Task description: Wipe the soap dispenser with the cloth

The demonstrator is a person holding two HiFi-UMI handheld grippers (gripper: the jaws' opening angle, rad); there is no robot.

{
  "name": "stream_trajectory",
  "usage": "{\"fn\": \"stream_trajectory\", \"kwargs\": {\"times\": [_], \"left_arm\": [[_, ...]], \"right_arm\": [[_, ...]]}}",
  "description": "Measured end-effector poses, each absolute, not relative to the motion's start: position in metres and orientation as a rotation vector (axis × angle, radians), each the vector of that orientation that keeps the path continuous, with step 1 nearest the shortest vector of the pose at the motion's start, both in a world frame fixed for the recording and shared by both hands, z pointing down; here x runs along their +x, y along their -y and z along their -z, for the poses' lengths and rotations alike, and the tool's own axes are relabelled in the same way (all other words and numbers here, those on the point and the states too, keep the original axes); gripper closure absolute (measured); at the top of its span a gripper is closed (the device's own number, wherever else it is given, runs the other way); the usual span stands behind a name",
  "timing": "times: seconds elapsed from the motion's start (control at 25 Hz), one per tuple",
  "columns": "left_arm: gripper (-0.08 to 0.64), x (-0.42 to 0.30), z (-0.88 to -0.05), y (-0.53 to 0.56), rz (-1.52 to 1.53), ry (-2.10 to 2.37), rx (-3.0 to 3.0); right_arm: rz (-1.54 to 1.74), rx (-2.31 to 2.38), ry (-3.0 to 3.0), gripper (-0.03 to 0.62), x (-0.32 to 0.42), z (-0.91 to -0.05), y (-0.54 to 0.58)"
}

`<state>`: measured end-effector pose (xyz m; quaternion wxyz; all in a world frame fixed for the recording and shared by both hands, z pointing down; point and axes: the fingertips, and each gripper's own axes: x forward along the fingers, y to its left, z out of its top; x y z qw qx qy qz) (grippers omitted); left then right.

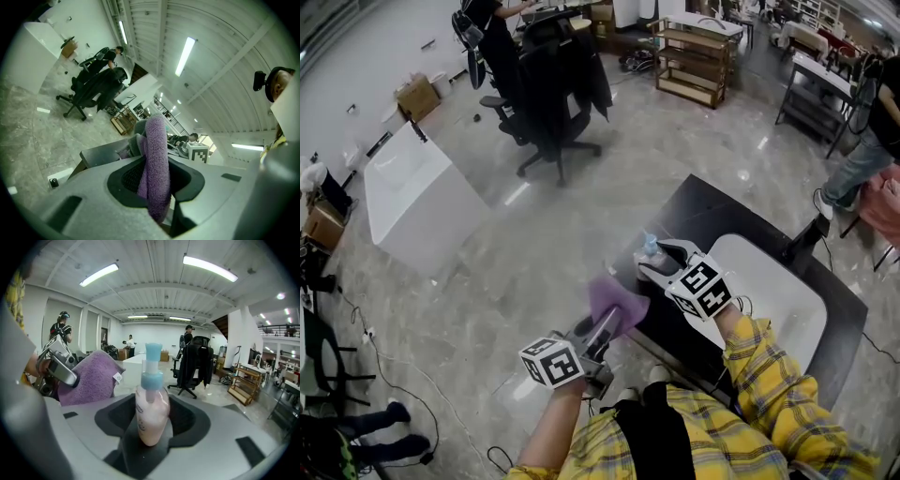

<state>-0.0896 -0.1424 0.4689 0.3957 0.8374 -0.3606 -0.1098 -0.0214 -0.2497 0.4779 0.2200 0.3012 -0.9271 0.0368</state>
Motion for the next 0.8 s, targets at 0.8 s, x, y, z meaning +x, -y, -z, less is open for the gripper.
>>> {"fn": "stream_trajectory", "kwargs": {"times": [0.8], "left_arm": [[0.485,-0.074,-0.474,0.139,0.274,0.846,2.113]], "right_arm": [[-0.223,1.272,2.366,0.390,0.014,-0.480,0.251]]}}
